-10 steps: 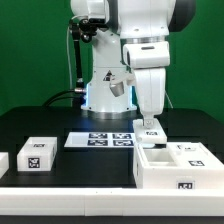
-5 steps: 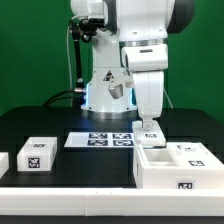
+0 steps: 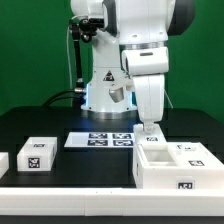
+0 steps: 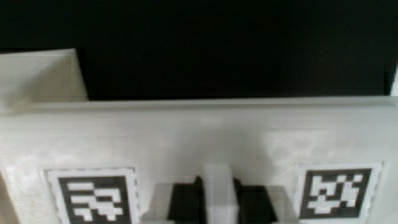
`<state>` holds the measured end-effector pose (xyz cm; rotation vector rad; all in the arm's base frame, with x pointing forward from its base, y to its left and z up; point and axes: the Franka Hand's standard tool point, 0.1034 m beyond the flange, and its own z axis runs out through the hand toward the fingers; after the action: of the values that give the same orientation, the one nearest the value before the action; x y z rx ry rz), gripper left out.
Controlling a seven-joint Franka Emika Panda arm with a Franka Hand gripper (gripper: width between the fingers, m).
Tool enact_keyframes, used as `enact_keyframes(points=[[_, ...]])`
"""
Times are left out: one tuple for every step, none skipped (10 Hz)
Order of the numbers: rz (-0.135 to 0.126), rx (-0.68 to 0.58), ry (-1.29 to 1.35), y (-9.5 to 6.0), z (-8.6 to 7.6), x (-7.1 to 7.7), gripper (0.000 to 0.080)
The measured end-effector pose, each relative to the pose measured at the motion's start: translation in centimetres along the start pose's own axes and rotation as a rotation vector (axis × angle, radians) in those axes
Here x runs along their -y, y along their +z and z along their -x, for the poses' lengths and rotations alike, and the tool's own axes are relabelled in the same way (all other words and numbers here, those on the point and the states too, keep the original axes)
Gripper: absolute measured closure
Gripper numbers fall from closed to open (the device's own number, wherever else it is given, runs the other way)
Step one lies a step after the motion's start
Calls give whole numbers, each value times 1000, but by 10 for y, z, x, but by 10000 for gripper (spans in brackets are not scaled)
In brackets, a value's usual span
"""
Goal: Assemble cabinet
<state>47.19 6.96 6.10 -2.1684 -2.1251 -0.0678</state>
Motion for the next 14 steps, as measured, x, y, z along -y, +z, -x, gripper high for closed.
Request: enact_keyframes(points=[[2, -5, -38, 2, 0, -4, 737], [7, -9, -100, 3, 5, -6, 737], [8, -10, -88, 3, 6, -7, 737], [9, -10, -88, 2, 6, -7, 737], [9, -9, -88, 2, 6, -7, 737], [6, -10, -85, 2, 6, -10, 737], [7, -15, -78, 0, 5, -21, 737], [9, -25, -63, 0, 0, -36, 737], [16, -33, -46, 0, -3, -46, 737], [24, -42, -36, 0, -2, -54, 737], [32, -48, -31, 0, 0, -58, 737], [33, -45, -33, 0, 0, -58, 737], [33, -45, -33, 0, 0, -58, 737], [33, -45, -32, 0, 0, -58, 737]])
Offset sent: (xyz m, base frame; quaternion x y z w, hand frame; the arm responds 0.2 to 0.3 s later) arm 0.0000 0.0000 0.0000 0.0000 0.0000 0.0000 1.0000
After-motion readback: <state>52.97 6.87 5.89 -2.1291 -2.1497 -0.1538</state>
